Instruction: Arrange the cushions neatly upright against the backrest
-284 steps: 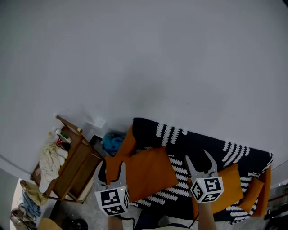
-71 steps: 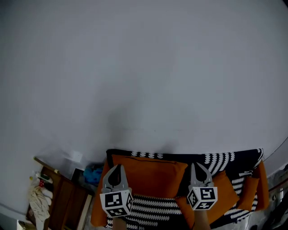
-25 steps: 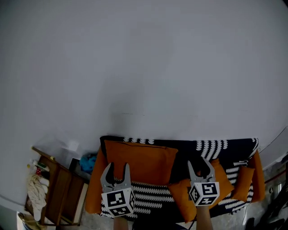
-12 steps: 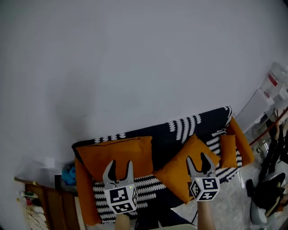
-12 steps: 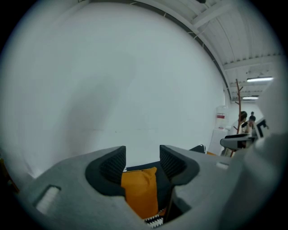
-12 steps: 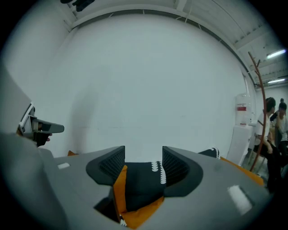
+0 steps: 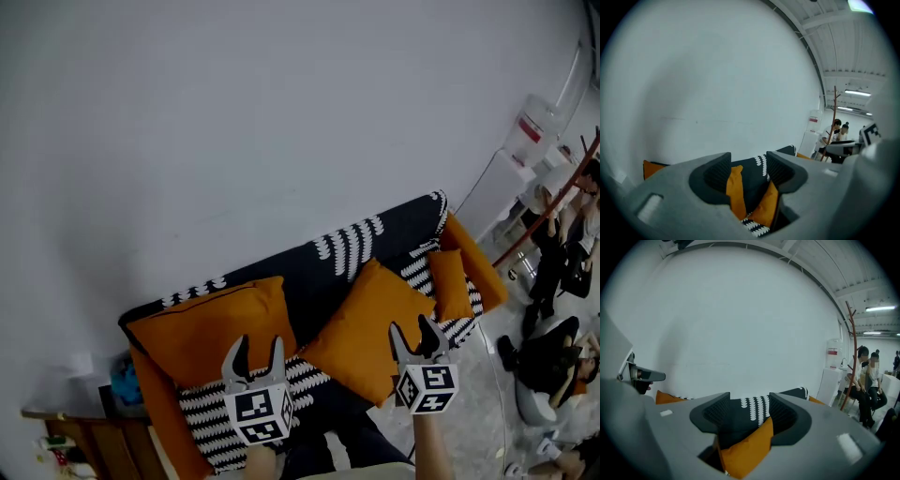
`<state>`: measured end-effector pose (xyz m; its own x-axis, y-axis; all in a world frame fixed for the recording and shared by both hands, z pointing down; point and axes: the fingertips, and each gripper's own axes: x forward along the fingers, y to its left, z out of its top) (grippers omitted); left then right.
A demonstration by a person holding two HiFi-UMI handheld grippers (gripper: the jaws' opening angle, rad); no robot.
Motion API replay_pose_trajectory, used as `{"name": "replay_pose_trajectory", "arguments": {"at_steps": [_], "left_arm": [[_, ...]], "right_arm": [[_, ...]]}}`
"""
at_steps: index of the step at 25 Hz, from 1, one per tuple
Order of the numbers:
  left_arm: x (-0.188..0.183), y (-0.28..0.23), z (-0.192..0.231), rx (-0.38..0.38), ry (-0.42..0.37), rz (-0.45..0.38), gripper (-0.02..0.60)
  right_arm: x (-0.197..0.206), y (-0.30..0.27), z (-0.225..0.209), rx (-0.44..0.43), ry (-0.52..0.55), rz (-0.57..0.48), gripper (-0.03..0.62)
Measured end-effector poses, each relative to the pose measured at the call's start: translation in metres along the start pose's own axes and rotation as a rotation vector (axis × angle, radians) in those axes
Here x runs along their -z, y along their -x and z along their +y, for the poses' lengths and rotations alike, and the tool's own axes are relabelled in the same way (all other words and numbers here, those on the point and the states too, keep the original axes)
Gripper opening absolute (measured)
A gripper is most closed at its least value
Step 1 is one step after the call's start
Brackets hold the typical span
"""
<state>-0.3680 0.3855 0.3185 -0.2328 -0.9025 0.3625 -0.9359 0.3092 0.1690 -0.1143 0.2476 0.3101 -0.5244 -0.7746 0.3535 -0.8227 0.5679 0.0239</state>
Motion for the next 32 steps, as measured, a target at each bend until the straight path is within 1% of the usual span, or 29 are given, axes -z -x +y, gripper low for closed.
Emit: {"name": "replay_pose_trajectory", "arguments": {"at_steps": [3, 6, 12, 17, 21, 25, 29, 32], "left_arm": [[0.006, -0.007, -0.005, -0.001, -0.010, 0.020, 0.239], [0.012, -0.016, -0.008, -0.022, -0.002, 0.038, 0.239], [0.021, -0.040, -0.025, -0.109, 0.001, 0.066, 0.239], [0.030, -0.076, -0.064, -0.195, 0.033, 0.087, 0.239], [0.035, -0.105, -0.103, -0.265, 0.059, 0.122, 0.239], [0.045, -0.120, -0.138, -0.339, 0.098, 0.148, 0.239], [0.059, -0.128, -0.155, -0.401, 0.158, 0.168, 0.239], [0.074, -0.127, -0.159, -0.457, 0.192, 0.200, 0.239]], "right_arm": [[0.006, -0.006, -0.008, 0.002, 0.009, 0.022, 0.262], [0.008, -0.015, -0.019, -0.004, 0.014, 0.029, 0.273], [0.008, -0.053, -0.056, -0.047, -0.007, 0.024, 0.275], [0.012, -0.103, -0.104, -0.127, 0.020, 0.047, 0.276], [0.011, -0.147, -0.153, -0.197, 0.051, 0.093, 0.291], [0.023, -0.179, -0.199, -0.262, 0.068, 0.151, 0.293], [0.042, -0.206, -0.223, -0.320, 0.083, 0.209, 0.293], [0.057, -0.221, -0.229, -0.360, 0.091, 0.251, 0.293]]}}
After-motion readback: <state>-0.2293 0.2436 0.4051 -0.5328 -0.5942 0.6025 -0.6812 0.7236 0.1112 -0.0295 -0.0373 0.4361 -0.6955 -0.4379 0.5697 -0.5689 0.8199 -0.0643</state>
